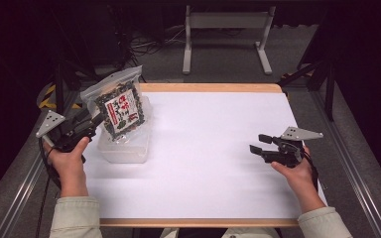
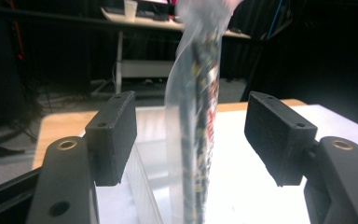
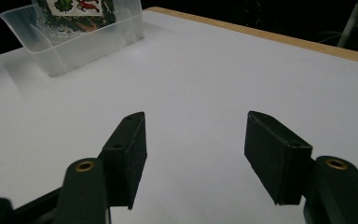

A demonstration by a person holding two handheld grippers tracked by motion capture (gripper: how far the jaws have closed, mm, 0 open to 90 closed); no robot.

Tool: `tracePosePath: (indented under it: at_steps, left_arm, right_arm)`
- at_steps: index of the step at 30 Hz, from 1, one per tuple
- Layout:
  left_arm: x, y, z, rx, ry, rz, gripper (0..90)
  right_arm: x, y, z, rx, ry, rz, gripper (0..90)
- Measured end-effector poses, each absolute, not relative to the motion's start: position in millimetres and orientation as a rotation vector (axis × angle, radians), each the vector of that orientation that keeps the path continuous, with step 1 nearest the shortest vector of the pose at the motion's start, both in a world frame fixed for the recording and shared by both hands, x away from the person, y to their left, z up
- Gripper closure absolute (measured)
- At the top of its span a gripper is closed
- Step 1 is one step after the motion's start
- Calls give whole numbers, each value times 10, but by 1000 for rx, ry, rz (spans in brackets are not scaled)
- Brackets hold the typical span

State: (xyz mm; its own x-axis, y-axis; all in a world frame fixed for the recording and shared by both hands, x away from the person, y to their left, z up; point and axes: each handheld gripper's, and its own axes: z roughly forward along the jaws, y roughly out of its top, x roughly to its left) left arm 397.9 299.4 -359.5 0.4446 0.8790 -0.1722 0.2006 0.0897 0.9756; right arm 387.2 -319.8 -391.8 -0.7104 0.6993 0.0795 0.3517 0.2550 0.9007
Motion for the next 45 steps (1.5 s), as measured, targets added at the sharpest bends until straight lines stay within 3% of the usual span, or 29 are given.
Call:
tracePosePath:
  at_steps: [8,16,22,27,45]
  left_arm:
    - [3670,2737,-3286,1425,930,706,329]
    - [3605,2143,-3222,1543,760,593,314]
    - [3617,1689,-3390,1597,666,482,373]
    - [3667,1373,-3684,1611,660,355,344]
    - [3774,951,-4340,1793,698,269,303]
  right_arm:
    - [3930,-3223,-3914,971,2187,1459,390]
    - [3889,-3272,-3890,977,2167,1476,367]
    - [3839,-3357,-3897,991,2154,1478,352]
    - [3808,-3449,-3936,1015,2139,1472,346]
    - [3724,-3599,-4120,1083,2127,1439,331]
